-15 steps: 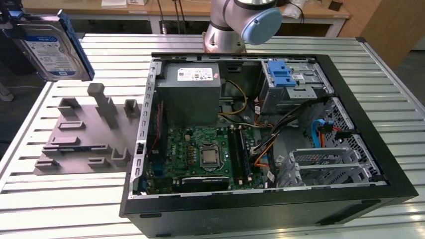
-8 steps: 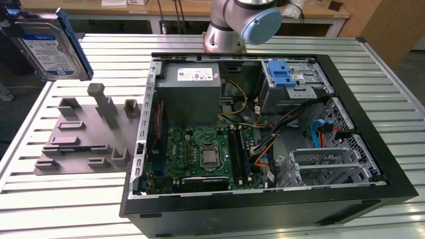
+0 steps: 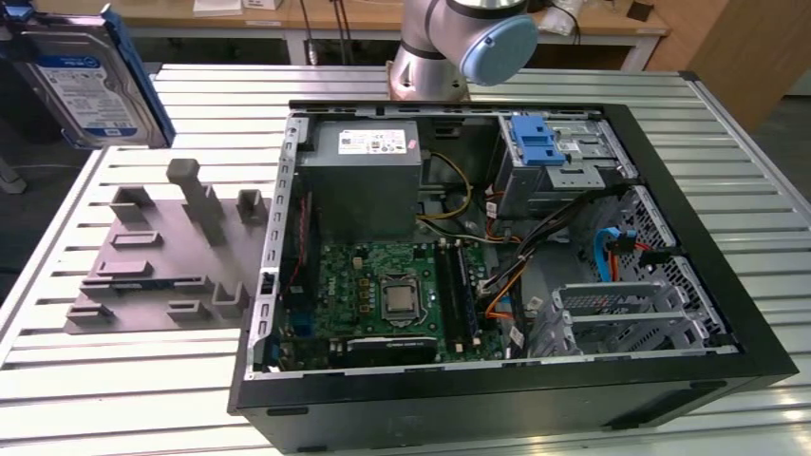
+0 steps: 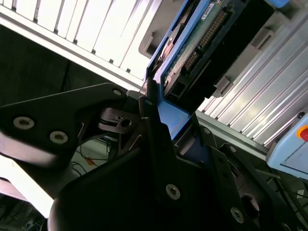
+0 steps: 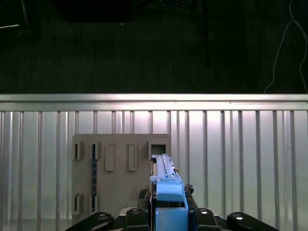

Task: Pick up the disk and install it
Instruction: 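Pick up the disk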

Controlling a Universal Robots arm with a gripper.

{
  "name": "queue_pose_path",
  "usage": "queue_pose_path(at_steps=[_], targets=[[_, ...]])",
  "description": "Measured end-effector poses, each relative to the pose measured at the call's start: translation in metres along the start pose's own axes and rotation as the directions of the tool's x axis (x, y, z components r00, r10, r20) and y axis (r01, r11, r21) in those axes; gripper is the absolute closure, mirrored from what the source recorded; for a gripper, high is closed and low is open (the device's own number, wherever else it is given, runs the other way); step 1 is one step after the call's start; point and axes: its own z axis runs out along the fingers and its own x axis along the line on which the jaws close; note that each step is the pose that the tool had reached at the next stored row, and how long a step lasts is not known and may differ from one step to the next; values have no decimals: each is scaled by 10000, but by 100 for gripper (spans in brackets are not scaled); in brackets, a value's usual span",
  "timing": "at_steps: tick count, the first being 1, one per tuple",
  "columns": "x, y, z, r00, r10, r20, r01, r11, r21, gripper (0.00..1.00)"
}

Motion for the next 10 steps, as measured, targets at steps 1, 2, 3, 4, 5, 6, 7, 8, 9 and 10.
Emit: queue_pose_path(at_steps=[1,2,3,4,5,6,7,8,9,10], targets=[[0,0,-16,10000,0,0,0,10000,1,64],[-1,1,-33,10000,0,0,0,10000,0,64],[-2,1,-50,10000,0,0,0,10000,0,64],[-2,2,-66,10000,0,0,0,10000,0,64],[-2,2,-82,10000,0,0,0,10000,1,64],[-3,3,-99,10000,0,0,0,10000,0,64],[-4,3,-115,10000,0,0,0,10000,-1,64],[-4,4,-133,10000,0,0,0,10000,0,64],[-5,4,-148,10000,0,0,0,10000,1,64],[-5,4,-164,10000,0,0,0,10000,0,64]])
